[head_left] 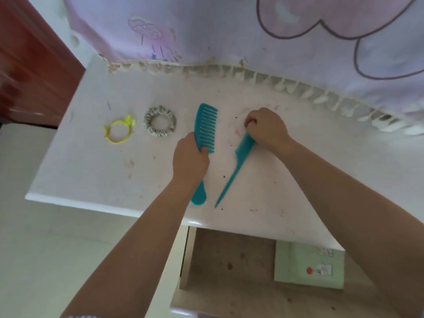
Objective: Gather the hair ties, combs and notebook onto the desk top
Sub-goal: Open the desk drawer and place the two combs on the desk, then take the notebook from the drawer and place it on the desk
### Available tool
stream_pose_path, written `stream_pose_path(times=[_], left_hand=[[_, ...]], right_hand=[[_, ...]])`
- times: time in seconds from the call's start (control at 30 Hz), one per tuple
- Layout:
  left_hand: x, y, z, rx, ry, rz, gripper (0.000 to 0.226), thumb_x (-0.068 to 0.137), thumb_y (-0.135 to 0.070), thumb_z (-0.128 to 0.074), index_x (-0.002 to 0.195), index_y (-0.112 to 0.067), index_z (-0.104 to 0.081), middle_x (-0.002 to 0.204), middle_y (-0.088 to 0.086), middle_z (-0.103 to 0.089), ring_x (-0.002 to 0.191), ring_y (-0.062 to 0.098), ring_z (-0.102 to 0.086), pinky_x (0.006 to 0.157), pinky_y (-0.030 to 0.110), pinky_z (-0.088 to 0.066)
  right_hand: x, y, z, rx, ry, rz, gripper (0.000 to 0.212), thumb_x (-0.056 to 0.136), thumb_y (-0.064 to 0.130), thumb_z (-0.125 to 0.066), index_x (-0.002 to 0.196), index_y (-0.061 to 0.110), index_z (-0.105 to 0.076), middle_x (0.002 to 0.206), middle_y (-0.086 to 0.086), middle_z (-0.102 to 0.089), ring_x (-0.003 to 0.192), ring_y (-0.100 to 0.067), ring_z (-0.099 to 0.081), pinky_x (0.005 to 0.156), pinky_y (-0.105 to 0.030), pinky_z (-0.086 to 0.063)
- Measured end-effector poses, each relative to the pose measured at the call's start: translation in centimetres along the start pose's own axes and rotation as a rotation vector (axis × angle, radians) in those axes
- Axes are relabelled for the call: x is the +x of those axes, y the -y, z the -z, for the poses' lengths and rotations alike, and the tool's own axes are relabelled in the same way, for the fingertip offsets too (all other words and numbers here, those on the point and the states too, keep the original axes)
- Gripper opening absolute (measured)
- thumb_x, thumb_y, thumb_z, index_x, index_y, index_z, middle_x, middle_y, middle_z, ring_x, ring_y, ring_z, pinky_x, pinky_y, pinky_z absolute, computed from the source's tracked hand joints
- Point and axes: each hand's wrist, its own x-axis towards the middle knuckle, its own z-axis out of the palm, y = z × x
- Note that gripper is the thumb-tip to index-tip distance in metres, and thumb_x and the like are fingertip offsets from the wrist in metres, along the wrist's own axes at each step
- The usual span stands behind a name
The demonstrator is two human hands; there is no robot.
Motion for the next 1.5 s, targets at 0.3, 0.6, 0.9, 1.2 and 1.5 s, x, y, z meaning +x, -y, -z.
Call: stream_pose_path(times=[0.3, 0.6, 0.9, 1.2, 1.5], left_hand=[[-1.6, 1.5, -0.9, 0.242, -0.163, -0.116, 0.037, 0.093, -0.016, -0.05, 0.126, 0.0, -0.048, 0.124, 0.02, -0.052, 0.114, 0.033, -0.045, 0.093, 0.039, -0.04], [-15.0, 0.8, -6.8, 0.201, -0.053, -0.81, 0.026, 0.072, -0.007, -0.047, 0.078, 0.003, -0.071, 0.075, 0.021, -0.072, 0.077, 0.027, -0.053, 0.065, 0.035, -0.048], [-21.4, -0.6, -18.1, 0.48, 0.616, 0.048, 0.046, 0.093, -0.014, -0.046, 0.133, 0.003, -0.031, 0.133, 0.024, -0.045, 0.119, 0.036, -0.047, 0.094, 0.039, -0.045], [-21.3, -0.3, -20.5, 0.212, 0.394, 0.298, 0.037, 0.088, -0.014, -0.058, 0.12, 0.004, -0.051, 0.124, 0.024, -0.058, 0.113, 0.036, -0.055, 0.087, 0.035, -0.048], [-24.9, 0.3, -13.7, 0.282, 0.441, 0.02, 0.019, 0.089, -0.015, -0.059, 0.102, -0.002, -0.061, 0.105, 0.015, -0.066, 0.1, 0.031, -0.058, 0.087, 0.037, -0.046]], right_hand=[[-1.8, -0.9, -2.9, 0.0, -0.118, 0.182, 0.053, 0.093, 0.014, -0.045, 0.142, 0.009, -0.027, 0.15, -0.015, -0.029, 0.137, -0.028, -0.027, 0.109, -0.037, -0.025], [-19.8, -10.8, -0.8, 0.143, -0.225, 0.275, 0.028, 0.081, -0.001, -0.045, 0.098, -0.017, -0.06, 0.091, -0.034, -0.062, 0.09, -0.033, -0.052, 0.077, -0.028, -0.039], [-25.6, -24.5, -4.3, -0.096, 0.271, -0.406, 0.055, 0.086, 0.017, -0.058, 0.132, -0.004, -0.036, 0.134, -0.027, -0.044, 0.122, -0.038, -0.041, 0.097, -0.035, -0.038], [-24.3, -24.3, -6.4, 0.557, 0.1, -0.771, 0.047, 0.084, 0.01, -0.061, 0.125, -0.001, -0.042, 0.126, -0.023, -0.057, 0.114, -0.035, -0.057, 0.097, -0.042, -0.049], [-28.9, -23.2, -0.6, 0.363, 0.409, -0.081, 0.02, 0.077, 0.007, -0.07, 0.065, 0.02, -0.061, 0.063, 0.004, -0.056, 0.065, -0.015, -0.05, 0.055, -0.004, -0.037]])
